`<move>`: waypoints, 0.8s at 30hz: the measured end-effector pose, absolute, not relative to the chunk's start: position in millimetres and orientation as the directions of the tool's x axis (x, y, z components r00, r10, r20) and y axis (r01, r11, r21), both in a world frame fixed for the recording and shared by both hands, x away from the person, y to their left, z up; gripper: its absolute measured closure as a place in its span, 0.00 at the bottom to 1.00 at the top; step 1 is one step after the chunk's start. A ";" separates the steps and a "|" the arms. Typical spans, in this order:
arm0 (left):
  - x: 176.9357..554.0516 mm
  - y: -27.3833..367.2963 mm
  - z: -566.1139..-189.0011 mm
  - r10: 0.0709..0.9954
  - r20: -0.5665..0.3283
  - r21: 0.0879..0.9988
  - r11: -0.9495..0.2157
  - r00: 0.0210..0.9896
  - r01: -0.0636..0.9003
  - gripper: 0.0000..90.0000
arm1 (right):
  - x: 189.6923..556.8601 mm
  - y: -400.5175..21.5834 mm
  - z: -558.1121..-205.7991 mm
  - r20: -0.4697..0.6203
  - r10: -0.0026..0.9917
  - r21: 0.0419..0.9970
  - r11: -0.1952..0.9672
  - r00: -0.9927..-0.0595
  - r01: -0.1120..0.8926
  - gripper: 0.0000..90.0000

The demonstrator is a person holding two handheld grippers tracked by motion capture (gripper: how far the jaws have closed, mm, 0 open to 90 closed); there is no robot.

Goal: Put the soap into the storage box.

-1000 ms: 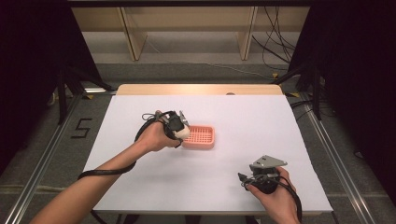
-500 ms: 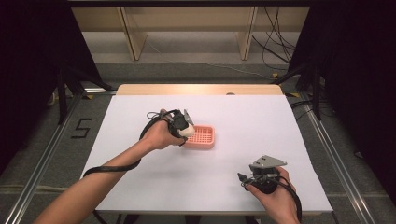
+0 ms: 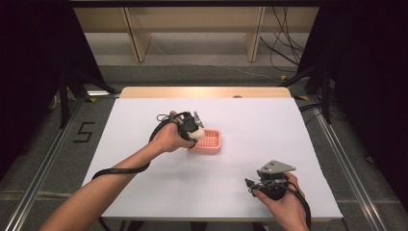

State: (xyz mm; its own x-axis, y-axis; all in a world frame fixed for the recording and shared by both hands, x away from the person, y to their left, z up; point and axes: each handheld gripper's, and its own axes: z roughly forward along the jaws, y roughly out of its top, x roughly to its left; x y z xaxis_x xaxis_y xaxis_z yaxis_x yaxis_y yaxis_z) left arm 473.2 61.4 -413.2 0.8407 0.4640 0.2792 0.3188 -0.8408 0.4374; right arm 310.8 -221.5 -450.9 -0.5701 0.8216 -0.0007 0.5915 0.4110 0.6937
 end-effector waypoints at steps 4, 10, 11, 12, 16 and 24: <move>474.5 59.4 -414.2 0.465 0.276 0.440 -0.839 0.842 0.319 0.55 | 310.6 -221.5 -450.9 0.001 0.823 0.693 0.409 -0.568 0.594 0.51; 479.2 55.5 -416.8 0.465 0.282 0.446 -0.838 0.839 0.315 0.55 | 310.5 -220.8 -451.0 0.002 0.825 0.695 0.406 -0.566 0.594 0.51; 479.5 54.4 -417.8 0.467 0.280 0.447 -0.837 0.839 0.317 0.55 | 310.5 -220.8 -451.0 0.002 0.825 0.695 0.406 -0.566 0.594 0.51; 479.9 53.3 -418.6 0.468 0.278 0.450 -0.835 0.839 0.317 0.55 | 310.7 -220.9 -451.0 0.002 0.823 0.694 0.408 -0.569 0.593 0.51; 482.3 48.3 -421.1 0.461 0.275 0.456 -0.835 0.843 0.308 0.55 | 310.6 -221.1 -451.0 0.001 0.823 0.694 0.408 -0.568 0.593 0.51; 486.3 41.5 -425.1 0.454 0.275 0.449 -0.840 0.848 0.304 0.55 | 310.6 -221.5 -451.2 0.000 0.821 0.691 0.412 -0.571 0.593 0.51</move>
